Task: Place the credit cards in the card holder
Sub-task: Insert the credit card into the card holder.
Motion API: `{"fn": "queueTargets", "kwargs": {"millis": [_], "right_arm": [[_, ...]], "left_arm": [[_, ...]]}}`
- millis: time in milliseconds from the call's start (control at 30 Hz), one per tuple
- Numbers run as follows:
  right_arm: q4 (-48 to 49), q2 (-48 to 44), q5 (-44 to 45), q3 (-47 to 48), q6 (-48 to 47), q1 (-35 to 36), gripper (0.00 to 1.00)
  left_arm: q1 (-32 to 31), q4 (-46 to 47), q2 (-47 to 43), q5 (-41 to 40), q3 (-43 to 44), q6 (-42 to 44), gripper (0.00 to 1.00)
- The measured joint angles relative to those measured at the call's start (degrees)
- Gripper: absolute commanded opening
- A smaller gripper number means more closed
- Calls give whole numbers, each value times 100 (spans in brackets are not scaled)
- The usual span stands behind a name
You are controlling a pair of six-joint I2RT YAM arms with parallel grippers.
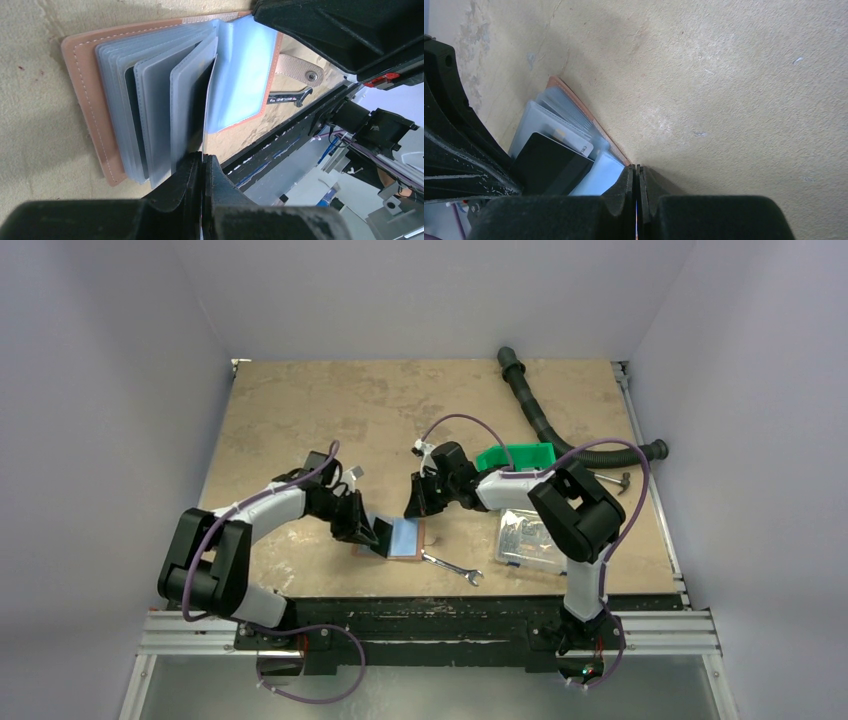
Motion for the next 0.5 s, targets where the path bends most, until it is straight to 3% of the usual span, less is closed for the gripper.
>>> {"fn": "queueTargets", "kwargs": {"millis": [500], "right_arm": [[28,0,-22,-17,-2,-4,0]], "left_arm": [[-52,-151,-256,-160,157,92,0]]}}
